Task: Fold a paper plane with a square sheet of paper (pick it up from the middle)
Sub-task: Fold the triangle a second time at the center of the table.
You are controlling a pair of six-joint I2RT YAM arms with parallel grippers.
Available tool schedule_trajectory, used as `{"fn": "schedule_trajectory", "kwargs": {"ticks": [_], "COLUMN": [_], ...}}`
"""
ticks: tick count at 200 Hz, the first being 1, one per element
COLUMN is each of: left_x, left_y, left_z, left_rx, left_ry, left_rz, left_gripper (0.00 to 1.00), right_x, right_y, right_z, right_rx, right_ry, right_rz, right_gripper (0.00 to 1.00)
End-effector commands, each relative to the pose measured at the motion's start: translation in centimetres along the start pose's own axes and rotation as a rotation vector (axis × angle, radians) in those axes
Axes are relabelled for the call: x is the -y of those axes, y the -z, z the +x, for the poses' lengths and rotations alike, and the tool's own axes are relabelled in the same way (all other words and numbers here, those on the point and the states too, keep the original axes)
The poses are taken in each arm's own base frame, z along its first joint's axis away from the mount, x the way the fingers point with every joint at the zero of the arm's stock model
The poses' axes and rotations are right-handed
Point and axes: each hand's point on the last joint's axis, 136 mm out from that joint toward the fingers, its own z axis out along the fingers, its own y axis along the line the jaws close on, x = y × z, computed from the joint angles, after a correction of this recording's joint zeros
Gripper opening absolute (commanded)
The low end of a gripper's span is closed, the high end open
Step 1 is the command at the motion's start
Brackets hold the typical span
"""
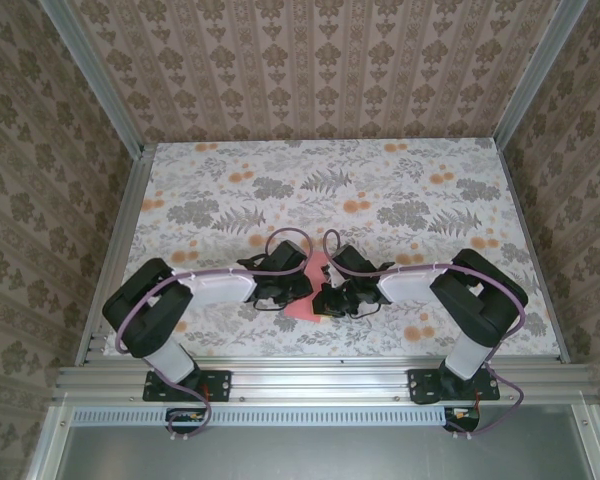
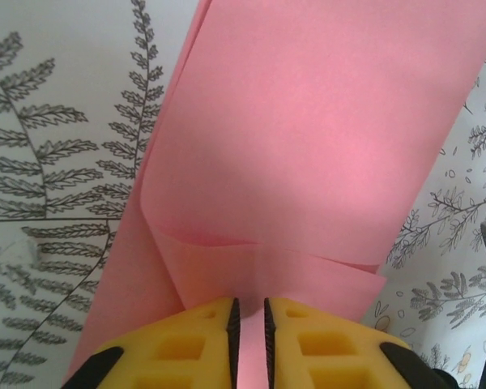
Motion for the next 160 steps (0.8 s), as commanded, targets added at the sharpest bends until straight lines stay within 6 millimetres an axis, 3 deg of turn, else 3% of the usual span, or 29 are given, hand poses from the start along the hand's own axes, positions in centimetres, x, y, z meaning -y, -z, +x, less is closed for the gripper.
{"fn": "schedule_trajectory", "kwargs": {"ticks": [1, 42, 106, 122, 160], "left_x": [-0.4, 1.0, 1.2, 1.1, -1.2], "left_y": [1.7, 3.1, 0.6, 0.0, -1.1], "left_z": [0.0, -0.2, 0.8, 0.8, 0.3], "left_rx": [0.01, 0.014, -0.044, -0.045, -0.021], "left_ry": [-0.025, -0.015, 0.022, 0.027, 0.056], "left_rz": [-0.005, 0.078, 0.134, 0.148, 0.12], "left_gripper": [0.24, 0.17, 0.1, 0.1, 0.1], "right_x": [3.2, 3.2, 3.1, 3.2, 4.1], "right_y": [-0.8, -0.9, -1.0, -1.0, -1.2], "right_z": [1.2, 1.1, 0.9, 1.0, 1.4], "right_rx": [-0.03, -0.024, -0.019, -0.022, -0.031], "right_ry": [-0.047, -0.054, -0.058, -0.059, -0.072], "right_rz": [0.117, 0.114, 0.109, 0.112, 0.134], "right_gripper": [0.12, 0.12, 0.11, 0.11, 0.11]}}
